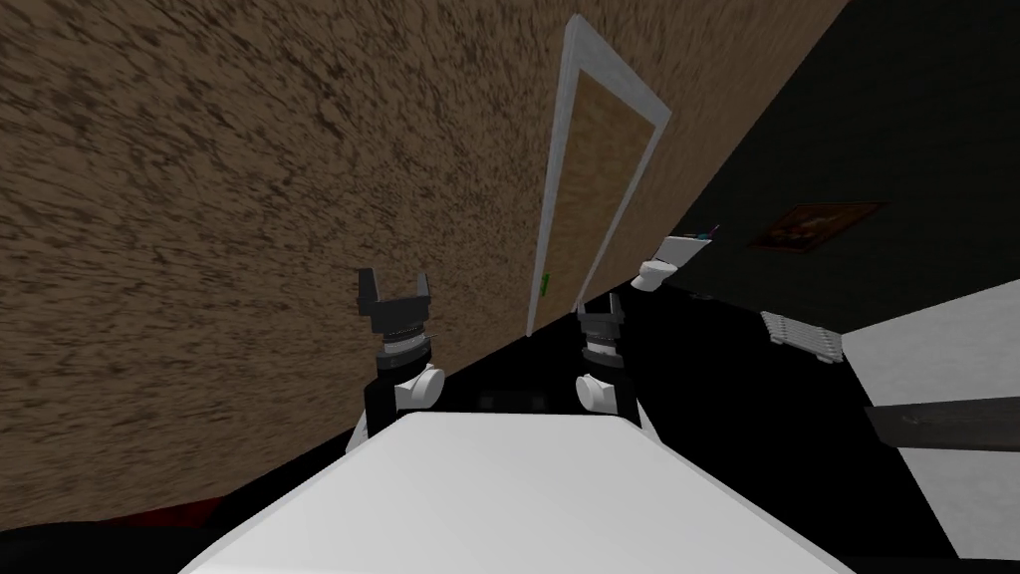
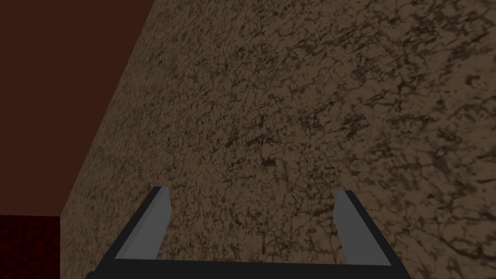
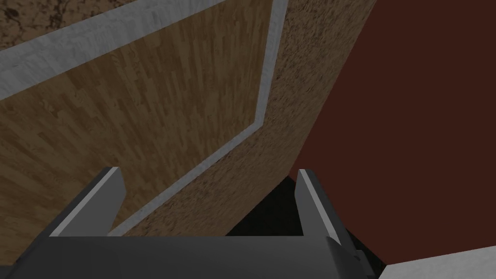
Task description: Pull the door open
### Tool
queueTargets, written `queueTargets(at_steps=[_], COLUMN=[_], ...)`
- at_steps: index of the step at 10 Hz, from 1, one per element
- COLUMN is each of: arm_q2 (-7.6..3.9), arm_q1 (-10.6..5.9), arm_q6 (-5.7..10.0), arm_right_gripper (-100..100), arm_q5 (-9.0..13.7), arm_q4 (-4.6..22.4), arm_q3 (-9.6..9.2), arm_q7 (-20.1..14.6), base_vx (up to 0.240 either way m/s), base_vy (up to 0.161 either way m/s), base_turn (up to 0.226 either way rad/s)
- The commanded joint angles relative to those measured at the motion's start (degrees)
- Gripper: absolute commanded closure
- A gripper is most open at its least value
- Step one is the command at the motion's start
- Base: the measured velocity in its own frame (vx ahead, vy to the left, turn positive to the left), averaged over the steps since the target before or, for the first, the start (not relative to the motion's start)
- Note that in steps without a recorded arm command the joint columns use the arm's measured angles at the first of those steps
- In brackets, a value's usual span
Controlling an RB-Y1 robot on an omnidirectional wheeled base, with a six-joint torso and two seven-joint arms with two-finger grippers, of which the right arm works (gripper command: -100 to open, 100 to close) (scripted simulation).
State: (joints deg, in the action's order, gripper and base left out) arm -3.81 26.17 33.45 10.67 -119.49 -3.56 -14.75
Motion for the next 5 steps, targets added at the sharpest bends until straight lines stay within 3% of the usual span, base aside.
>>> queueTargets(at_steps=[1,5], arm_q2=[-0.23,-0.76], arm_q1=[-0.5,-1.89], arm_q6=[0.76,1.99], arm_right_gripper=[-100,-100], arm_q5=[1.1,4.1], arm_q4=[2.1,6.8], arm_q3=[0.01,0.19], arm_q7=[-1.4,-4.7], base_vx=[0.069,0.049], base_vy=[-0.096,-0.11], base_turn=[0.198,0.203])
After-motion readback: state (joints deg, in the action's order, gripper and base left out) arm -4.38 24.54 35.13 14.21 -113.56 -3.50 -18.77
